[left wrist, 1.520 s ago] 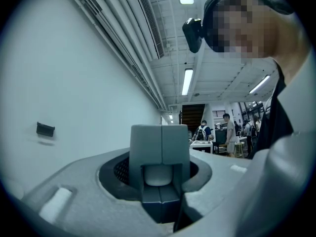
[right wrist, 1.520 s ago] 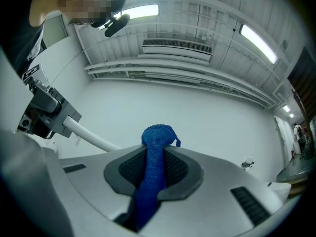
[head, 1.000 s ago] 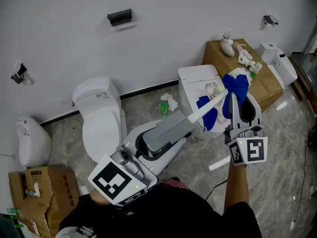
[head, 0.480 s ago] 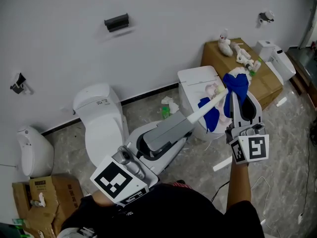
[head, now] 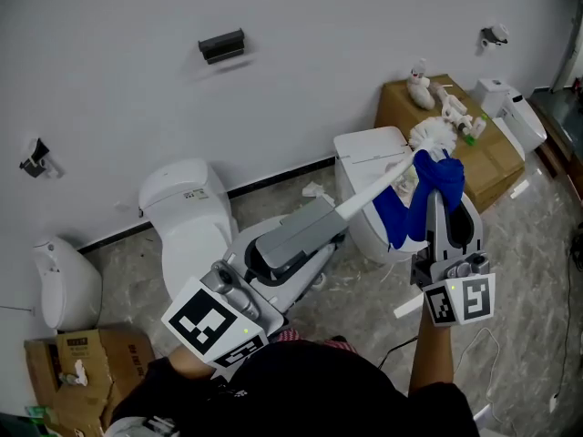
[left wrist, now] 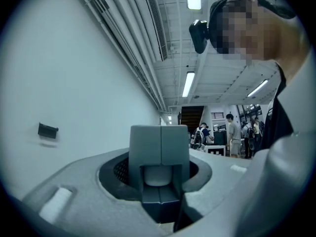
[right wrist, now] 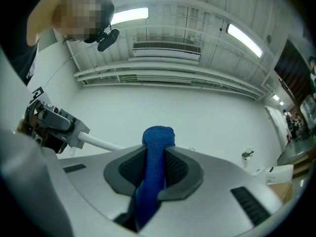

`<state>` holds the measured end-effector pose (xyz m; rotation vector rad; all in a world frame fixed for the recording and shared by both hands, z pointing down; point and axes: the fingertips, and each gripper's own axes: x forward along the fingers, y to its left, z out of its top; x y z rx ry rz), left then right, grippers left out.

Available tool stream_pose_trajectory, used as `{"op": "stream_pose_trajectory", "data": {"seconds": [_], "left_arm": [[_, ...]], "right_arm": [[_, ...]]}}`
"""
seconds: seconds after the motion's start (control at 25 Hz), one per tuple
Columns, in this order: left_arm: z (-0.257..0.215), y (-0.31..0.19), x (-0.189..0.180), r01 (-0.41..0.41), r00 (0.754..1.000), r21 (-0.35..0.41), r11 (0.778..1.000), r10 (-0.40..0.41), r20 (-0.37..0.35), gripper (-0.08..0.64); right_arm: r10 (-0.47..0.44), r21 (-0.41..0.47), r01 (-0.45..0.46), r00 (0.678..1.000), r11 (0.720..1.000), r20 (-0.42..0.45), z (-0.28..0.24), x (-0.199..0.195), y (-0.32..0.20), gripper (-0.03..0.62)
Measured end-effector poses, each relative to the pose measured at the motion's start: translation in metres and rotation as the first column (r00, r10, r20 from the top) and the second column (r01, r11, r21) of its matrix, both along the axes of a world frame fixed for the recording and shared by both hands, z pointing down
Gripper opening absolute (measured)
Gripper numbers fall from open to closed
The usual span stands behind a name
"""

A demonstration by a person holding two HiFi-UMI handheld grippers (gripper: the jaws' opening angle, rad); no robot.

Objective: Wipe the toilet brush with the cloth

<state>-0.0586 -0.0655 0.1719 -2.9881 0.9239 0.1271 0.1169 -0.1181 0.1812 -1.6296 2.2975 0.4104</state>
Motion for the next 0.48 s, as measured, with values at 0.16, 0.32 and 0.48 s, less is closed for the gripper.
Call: {"op": "stream_pose_trajectory", "data": {"seconds": [0.16,0.32,0.48], "left_arm": [[0.001,-0.005,0.001,0.025,1.0,0.024,0.999,-0.025,0.003,0.161],[0.004,-0.005,0.006,0.017,1.0,0.017,1.0,-0.017,-0.007,0.161],[0.004,-0.006,0.009,0.01,1.0,0.014,1.0,-0.01,-0.01,0.161]], "right_arm": [[-0.039,-0.031,0.038,0.999,0.999,-0.015,0.014,-0.012,0.004,0.064],[-0.066,-0.043,0.067,0.998,0.997,0.01,0.023,-0.021,0.009,0.064],[-0.082,-0.055,0.084,0.996,0.995,0.027,0.029,-0.028,0.014,0.064]]}}
